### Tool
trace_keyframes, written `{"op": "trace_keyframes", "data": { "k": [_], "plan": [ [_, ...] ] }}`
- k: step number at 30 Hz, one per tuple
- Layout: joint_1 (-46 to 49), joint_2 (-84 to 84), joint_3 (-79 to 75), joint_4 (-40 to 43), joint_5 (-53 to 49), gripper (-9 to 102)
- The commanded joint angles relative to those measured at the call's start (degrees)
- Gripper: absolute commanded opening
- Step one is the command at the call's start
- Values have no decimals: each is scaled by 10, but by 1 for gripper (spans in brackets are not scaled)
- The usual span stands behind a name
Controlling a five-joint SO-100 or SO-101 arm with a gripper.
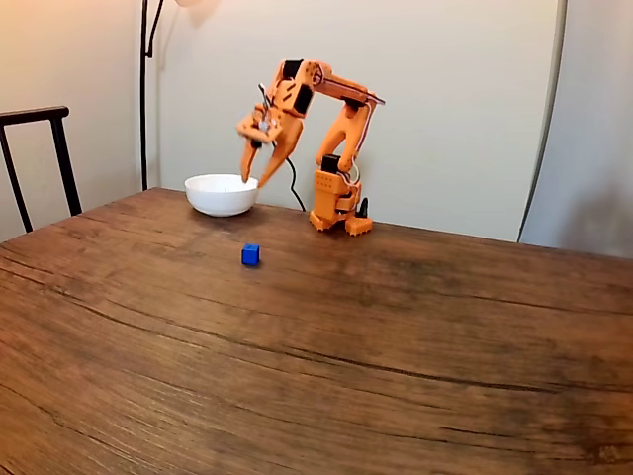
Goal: Grasp the cube and drop it in the bowl
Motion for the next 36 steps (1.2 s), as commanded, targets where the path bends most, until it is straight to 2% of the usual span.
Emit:
{"op": "trace_keyframes", "data": {
  "k": [1,12,18,24,31,36],
  "plan": [
    [-9,0,15,-5,-4,20],
    [-52,-1,91,-69,-18,38],
    [-52,-1,115,-110,-18,38],
    [-54,-9,109,-102,-43,38],
    [-80,-164,-9,-55,-60,38],
    [-62,-245,-70,-31,-48,38]
  ]
}}
